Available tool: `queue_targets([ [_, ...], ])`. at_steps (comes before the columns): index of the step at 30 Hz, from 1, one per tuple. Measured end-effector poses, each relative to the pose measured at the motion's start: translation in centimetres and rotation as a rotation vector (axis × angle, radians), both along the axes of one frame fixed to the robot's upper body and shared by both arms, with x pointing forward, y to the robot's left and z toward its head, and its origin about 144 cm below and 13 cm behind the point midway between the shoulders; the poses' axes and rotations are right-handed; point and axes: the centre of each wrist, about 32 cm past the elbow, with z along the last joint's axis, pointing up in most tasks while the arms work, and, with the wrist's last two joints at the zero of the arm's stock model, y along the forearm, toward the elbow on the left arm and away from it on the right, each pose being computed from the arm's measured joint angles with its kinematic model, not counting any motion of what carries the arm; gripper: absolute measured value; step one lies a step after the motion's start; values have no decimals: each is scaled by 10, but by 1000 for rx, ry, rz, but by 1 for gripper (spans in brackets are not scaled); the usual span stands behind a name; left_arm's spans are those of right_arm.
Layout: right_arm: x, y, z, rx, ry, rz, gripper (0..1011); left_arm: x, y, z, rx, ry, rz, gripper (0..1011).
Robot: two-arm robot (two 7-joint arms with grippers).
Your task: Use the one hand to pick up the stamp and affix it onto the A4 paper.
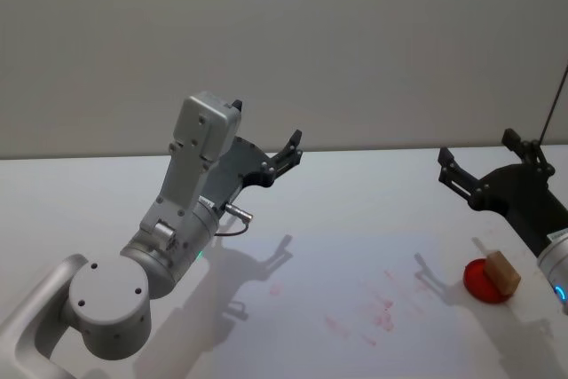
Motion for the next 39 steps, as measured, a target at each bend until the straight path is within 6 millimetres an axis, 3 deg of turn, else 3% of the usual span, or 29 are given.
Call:
queue_targets([
  [39, 4, -4, 2, 15, 3, -9, 1001, 0, 0, 0, 0, 0, 0, 1001],
])
